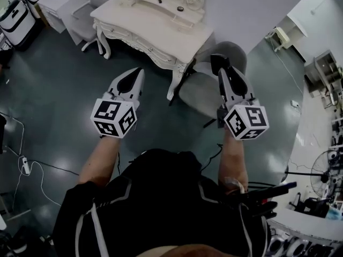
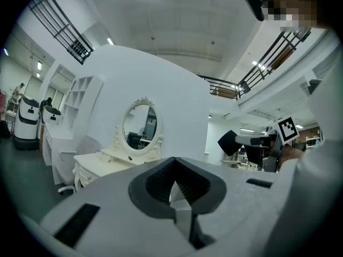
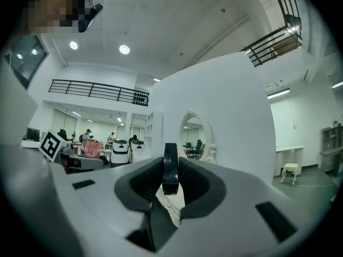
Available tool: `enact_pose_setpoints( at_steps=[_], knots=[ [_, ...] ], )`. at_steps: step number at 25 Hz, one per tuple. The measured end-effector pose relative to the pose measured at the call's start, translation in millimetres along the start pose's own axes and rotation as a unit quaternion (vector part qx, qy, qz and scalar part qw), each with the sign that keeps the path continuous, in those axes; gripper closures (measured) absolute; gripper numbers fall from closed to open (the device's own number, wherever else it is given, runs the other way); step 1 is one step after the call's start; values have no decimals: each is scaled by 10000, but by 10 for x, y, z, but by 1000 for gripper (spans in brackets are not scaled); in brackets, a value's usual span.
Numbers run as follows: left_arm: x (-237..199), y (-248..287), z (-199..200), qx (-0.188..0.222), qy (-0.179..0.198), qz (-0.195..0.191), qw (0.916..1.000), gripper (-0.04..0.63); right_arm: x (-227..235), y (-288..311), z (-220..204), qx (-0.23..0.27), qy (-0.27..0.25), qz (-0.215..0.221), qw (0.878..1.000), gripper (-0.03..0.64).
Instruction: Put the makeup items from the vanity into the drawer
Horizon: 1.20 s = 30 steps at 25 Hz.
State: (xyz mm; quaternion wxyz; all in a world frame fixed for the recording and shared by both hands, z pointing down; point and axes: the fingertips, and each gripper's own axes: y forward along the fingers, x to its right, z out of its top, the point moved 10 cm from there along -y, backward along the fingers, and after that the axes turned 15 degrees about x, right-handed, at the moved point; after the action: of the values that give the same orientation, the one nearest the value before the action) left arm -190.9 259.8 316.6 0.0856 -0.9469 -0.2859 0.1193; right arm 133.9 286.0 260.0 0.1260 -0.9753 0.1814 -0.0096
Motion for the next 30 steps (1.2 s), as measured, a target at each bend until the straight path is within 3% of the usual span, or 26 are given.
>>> enact_pose_setpoints(
  at_steps=[11, 30],
  knots=[
    [-333, 314, -75, 1, 60, -89, 9999, 591, 46, 454, -202, -25, 1, 86, 10000, 523],
    [-551, 2221, -446, -356, 41, 80, 9993, 591, 1428, 1744, -692, -102, 110, 469, 9988, 523]
  ],
)
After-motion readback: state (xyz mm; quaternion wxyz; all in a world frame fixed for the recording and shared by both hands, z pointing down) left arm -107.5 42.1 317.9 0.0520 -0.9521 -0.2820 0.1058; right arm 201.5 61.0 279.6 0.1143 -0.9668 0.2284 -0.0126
